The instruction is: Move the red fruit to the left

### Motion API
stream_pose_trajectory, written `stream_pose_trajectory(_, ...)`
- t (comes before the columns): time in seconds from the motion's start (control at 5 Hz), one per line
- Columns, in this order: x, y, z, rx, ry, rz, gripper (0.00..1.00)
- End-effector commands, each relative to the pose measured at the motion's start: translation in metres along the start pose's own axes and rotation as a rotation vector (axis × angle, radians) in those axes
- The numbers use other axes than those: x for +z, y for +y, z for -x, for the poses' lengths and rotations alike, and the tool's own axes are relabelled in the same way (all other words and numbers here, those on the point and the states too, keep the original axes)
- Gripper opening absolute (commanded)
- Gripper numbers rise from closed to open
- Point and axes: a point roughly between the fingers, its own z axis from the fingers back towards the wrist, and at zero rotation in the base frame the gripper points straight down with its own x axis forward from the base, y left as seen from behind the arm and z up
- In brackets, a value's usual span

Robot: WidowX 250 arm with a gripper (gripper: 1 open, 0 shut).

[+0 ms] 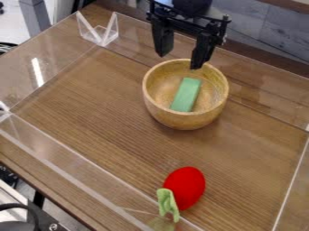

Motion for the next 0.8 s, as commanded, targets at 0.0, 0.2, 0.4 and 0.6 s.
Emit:
stream_pose_trajectory(0.0,-0.021,0.013,0.017,-0.018,0.024,0.009,1.0)
stream_pose_trajectory(0.2,-0.031,-0.016,0.042,-0.076,0.035,0.014,1.0)
stream_pose_trajectory(0.4,-0.043,-0.029,0.057,-0.11,0.022,0.014,1.0)
stream_pose_trajectory(0.6,-0.052,-0.033,0.065,-0.13,0.011,0.019,1.0)
